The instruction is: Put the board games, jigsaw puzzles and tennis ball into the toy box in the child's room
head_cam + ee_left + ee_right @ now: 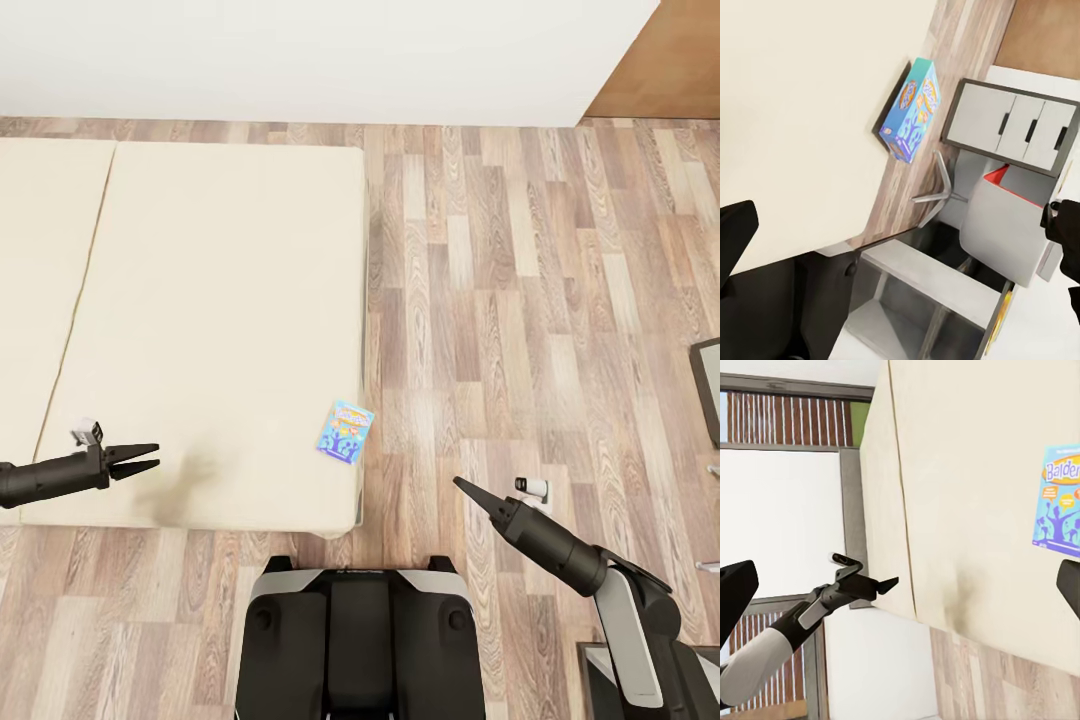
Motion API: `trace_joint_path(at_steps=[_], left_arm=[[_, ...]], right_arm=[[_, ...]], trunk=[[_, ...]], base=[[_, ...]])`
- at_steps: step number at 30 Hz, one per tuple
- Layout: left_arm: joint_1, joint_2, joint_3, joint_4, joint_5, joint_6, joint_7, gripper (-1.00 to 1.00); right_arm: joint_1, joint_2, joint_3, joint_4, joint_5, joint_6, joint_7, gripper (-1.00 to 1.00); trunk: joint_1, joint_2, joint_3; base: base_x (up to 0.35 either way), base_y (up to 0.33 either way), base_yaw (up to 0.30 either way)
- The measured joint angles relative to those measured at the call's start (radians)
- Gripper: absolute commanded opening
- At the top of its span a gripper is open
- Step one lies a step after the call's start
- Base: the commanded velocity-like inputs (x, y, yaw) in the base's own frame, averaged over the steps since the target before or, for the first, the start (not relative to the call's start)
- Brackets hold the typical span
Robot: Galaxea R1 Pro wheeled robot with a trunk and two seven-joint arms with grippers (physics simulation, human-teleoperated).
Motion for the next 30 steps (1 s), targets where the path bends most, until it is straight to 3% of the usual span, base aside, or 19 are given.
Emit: trace_joint_path(at_steps=[10,30], left_arm=[[0.000,0.000,-0.001,0.000,0.000,-0.001,0.000,1.00],[0.000,-0.001,0.000,0.000,0.000,-0.004,0.000,1.00]], right_arm=[[0.005,0.001,0.000,0.000,-0.001,-0.037,0.001,1.00],[0.006,0.001,0.000,0.001,-0.001,-0.044,0.001,1.00]], trunk=[[0.000,0.000,0.002],[0.000,0.000,0.032]], base=[[0.000,0.000,0.000],[0.000,0.000,0.000]])
